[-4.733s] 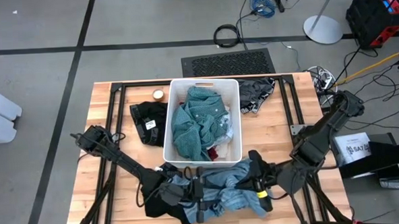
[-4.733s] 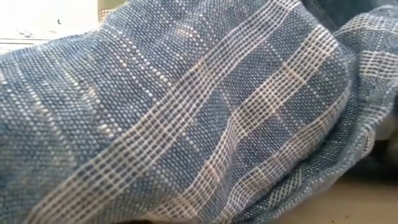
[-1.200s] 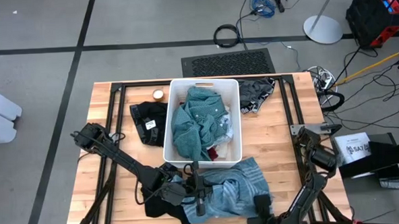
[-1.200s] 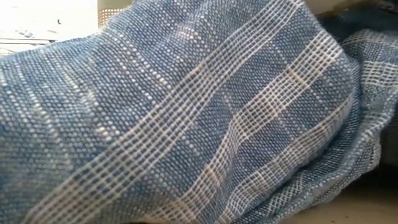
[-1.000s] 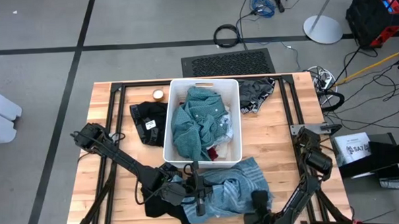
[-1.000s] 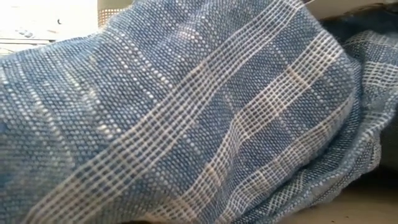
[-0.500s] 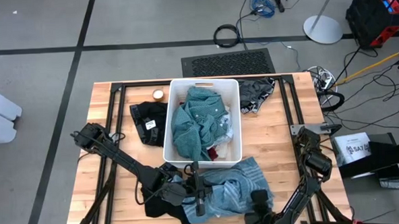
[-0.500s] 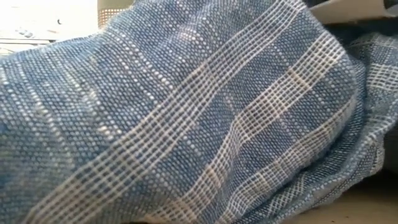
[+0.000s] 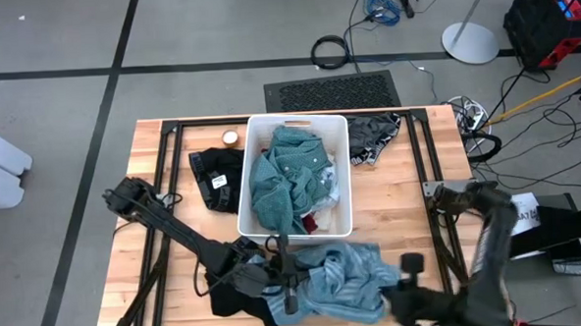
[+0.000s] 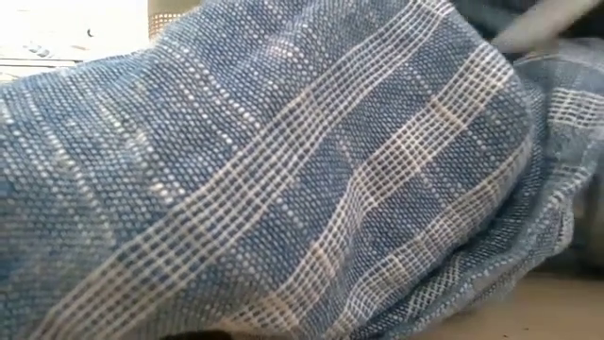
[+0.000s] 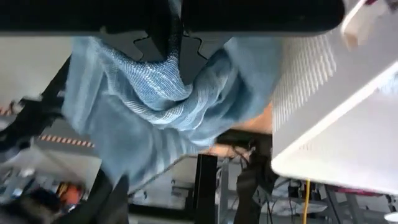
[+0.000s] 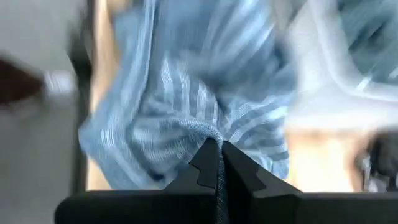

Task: Sort clothes
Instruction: Put the blue patterned shirt into the laundry bin

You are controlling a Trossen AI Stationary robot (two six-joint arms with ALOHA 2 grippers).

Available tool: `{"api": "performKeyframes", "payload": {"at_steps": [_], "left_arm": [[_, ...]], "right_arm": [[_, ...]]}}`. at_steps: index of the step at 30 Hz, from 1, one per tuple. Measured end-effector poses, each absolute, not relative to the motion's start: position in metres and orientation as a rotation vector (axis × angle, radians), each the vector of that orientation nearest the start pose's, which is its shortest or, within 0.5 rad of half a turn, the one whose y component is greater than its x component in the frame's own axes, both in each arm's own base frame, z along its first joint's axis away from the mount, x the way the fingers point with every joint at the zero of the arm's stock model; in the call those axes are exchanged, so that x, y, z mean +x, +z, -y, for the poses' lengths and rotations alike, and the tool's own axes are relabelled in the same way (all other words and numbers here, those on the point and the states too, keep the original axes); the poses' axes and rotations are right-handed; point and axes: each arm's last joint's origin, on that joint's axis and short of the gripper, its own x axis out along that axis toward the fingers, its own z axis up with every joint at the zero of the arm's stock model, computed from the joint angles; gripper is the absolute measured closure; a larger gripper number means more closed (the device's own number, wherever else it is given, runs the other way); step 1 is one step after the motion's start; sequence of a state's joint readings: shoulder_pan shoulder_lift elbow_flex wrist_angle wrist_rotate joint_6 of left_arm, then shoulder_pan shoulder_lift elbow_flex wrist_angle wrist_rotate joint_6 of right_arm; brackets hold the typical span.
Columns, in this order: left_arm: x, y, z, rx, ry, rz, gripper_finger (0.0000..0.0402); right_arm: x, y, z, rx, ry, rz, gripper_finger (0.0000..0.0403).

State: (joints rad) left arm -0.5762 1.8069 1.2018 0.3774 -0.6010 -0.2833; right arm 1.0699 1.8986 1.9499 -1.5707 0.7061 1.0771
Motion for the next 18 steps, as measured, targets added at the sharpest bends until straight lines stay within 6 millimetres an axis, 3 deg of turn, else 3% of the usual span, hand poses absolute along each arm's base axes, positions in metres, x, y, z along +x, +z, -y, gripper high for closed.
{"api": "performKeyframes", "payload": {"at_steps": [4, 8, 12, 18], "left_arm": [[0.347, 0.267, 0.209, -0.189, 0.003, -0.101, 0.0391], [0.341, 0.297, 0.209, -0.156, -0.046, 0.000, 0.0391], [0.332, 0.343, 0.204, -0.085, -0.050, 0.113, 0.0391], [0.321, 0.413, 0.186, -0.016, -0.007, 0.280, 0.0391]], "right_arm": [[0.152, 0.381, -0.286, -0.139, -0.204, -0.633, 0.0403], [0.127, 0.406, -0.275, -0.150, -0.174, -0.444, 0.0403], [0.111, 0.426, -0.265, -0.190, -0.166, -0.286, 0.0403], [0.103, 0.451, -0.251, -0.304, -0.255, -0.073, 0.0403]]}}
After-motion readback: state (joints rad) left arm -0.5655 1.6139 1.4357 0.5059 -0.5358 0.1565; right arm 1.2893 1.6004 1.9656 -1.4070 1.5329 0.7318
